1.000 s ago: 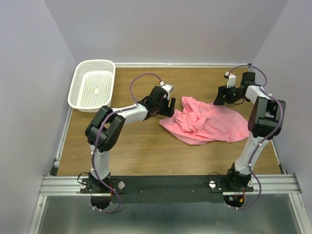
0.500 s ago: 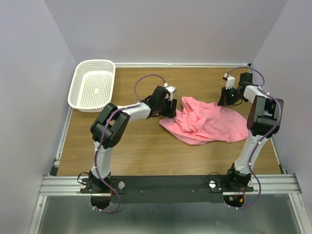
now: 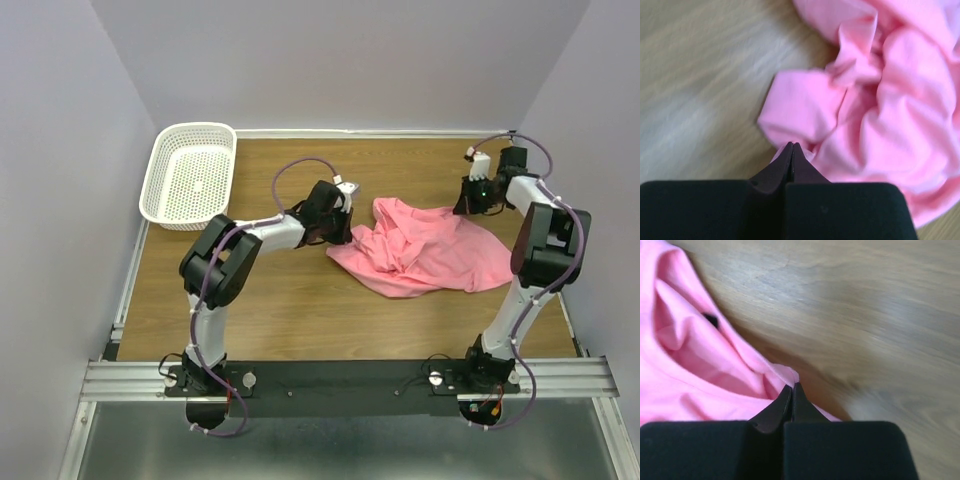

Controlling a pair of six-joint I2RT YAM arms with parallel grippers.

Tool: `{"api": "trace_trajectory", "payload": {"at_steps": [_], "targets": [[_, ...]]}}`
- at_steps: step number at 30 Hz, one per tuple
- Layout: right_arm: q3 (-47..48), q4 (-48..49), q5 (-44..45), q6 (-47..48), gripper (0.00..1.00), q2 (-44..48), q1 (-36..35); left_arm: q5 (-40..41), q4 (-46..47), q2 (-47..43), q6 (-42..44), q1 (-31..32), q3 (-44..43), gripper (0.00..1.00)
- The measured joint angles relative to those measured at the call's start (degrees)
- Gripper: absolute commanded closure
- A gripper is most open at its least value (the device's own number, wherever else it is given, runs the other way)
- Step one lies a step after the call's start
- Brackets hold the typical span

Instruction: Fold and stack the t-shirts

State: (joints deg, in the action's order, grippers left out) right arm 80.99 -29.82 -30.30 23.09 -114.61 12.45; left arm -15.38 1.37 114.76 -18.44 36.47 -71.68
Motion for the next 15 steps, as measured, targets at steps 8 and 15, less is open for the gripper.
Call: {"api": "trace_trajectory", "payload": {"at_steps": [8,15], "targets": [[-5.27,2.49,0.09,1.11,0.99,14.97,13.40,4.24,4.68,-33.68,-3.19,-9.20,26.99,1.00],[-22.49,2.43,2.97,8.90,0.31,25.46,18.97,4.15,8.98,-55.23,-9.70,-8.68,39.80,0.76]]}}
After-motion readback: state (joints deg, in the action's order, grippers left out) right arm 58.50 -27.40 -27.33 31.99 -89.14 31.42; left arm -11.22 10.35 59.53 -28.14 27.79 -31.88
